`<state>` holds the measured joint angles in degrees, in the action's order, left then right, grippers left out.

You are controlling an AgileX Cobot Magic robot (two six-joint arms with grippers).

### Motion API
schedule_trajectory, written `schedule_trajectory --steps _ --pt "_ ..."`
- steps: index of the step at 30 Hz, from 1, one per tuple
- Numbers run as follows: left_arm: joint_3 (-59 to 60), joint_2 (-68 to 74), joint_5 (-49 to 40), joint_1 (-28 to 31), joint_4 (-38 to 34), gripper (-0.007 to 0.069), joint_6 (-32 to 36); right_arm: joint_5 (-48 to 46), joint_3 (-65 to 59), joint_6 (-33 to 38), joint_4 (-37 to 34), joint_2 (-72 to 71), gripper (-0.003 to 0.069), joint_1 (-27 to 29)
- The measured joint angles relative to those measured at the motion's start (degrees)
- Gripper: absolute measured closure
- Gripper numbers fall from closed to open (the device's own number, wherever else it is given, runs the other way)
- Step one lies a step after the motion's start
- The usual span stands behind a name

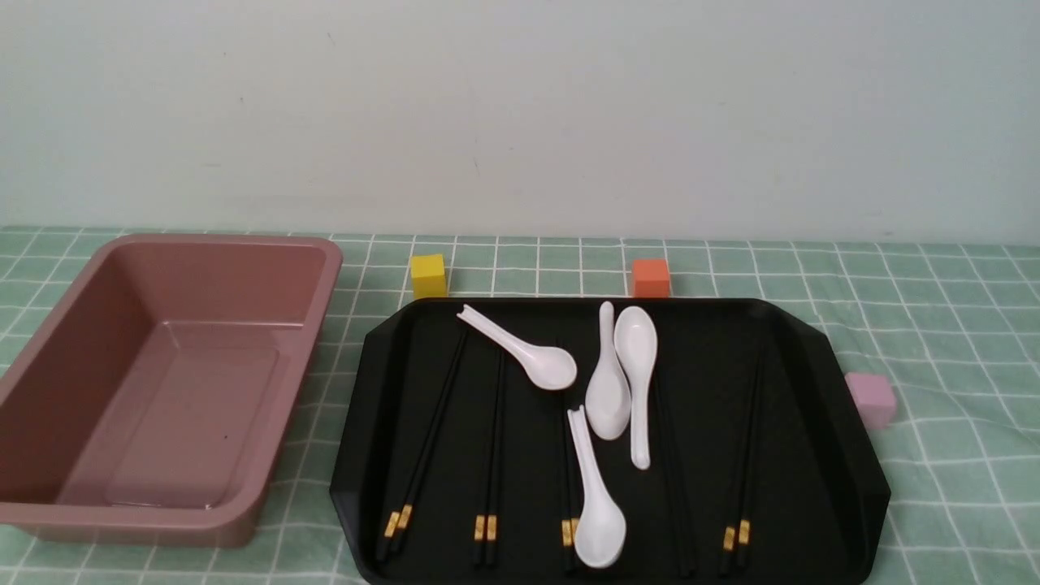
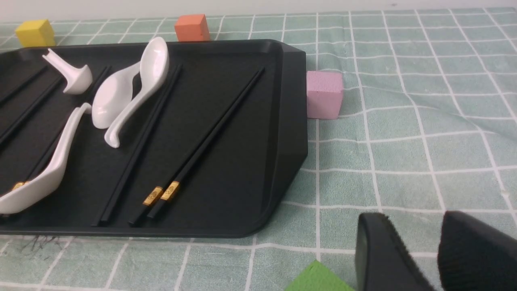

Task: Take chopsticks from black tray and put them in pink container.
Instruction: 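Reach over to the black tray and grasp a pair of chopsticks with the left gripper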

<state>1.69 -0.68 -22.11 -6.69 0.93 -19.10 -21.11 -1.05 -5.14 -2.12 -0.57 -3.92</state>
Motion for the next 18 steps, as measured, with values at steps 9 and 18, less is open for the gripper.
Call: schedule_trajectory --steps 9,18 --pt "0.00 0.00 1.81 0.00 -2.20 0.0386 -0.66 0.00 0.00 0.00 0.00 0.00 0.0419 0.00" --pt "0.00 0.00 10.74 0.00 -40.31 0.0386 -18.92 0.00 0.00 0.00 0.00 0.00 0.0419 0.00"
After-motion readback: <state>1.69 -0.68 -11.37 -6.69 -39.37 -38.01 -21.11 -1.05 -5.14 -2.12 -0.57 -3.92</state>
